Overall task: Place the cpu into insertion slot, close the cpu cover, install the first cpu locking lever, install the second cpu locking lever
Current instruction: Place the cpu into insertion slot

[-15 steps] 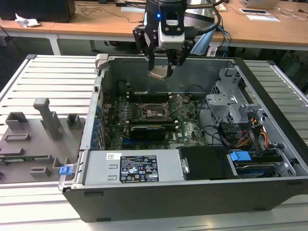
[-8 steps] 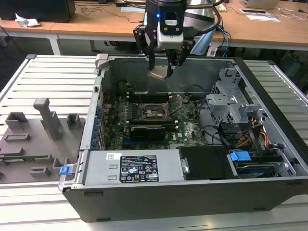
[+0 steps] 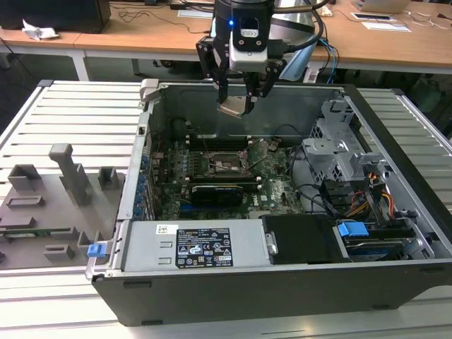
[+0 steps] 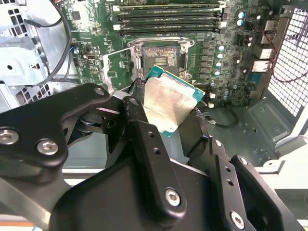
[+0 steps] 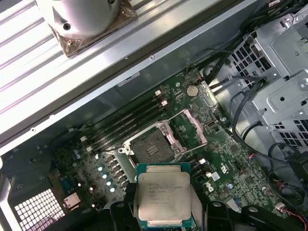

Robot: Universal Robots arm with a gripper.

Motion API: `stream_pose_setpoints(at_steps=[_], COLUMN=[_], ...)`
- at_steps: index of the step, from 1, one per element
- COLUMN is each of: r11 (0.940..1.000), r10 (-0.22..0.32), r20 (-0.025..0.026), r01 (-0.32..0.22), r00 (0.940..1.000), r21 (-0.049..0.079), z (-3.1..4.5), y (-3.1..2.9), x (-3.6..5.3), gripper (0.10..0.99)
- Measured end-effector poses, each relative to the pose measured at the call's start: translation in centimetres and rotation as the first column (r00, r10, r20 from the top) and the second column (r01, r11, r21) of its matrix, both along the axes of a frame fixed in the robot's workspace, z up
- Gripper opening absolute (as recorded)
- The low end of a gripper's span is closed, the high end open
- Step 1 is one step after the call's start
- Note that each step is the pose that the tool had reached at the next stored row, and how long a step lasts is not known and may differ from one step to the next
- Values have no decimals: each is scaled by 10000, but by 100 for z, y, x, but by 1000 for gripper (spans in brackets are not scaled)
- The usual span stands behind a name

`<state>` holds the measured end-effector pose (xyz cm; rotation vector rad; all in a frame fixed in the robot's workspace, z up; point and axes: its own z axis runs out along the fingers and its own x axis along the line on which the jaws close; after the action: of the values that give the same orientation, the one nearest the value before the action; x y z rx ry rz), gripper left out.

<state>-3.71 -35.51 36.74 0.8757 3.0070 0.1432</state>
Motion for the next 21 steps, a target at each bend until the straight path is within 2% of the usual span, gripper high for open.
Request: stream_pose_setpoints(at_steps=[21], r11=[9976], r10=[-694], r20=[0], r01=[694], r00=[9976], r21=[0], z=[-2], y=[0], x=[-1], gripper=[529])
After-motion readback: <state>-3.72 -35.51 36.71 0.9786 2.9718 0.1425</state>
